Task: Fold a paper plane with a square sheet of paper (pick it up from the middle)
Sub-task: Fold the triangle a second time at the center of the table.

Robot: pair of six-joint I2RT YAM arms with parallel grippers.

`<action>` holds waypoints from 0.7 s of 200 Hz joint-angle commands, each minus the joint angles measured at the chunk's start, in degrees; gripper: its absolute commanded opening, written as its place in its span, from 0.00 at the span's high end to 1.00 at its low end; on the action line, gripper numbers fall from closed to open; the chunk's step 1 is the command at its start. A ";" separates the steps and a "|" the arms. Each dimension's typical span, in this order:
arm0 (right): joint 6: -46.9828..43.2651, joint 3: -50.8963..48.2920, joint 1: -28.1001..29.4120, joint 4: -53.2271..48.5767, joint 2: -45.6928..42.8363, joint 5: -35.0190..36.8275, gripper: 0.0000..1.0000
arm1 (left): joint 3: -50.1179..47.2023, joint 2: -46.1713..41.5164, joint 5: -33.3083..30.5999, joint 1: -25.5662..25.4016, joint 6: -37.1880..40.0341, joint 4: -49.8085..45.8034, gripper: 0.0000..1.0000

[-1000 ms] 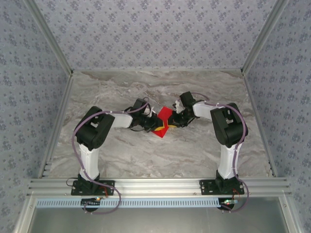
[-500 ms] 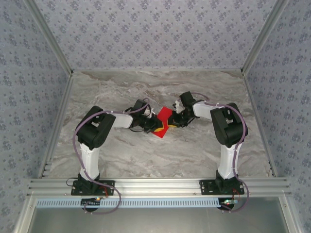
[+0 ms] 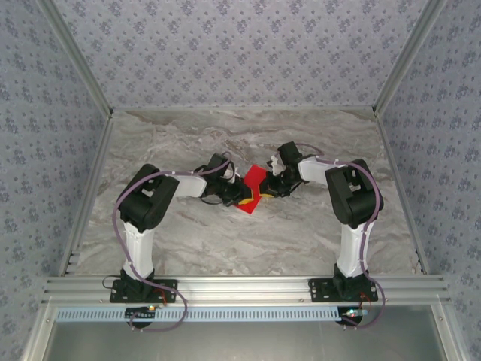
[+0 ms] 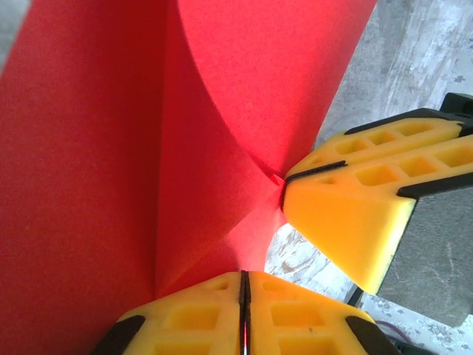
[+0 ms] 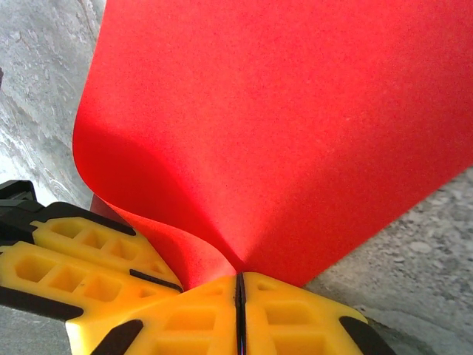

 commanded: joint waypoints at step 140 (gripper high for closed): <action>-1.04 0.84 0.05 -3.07 -0.55 2.79 0.80 | 3.75 1.16 -14.56 -1.44 -0.49 -20.68 0.90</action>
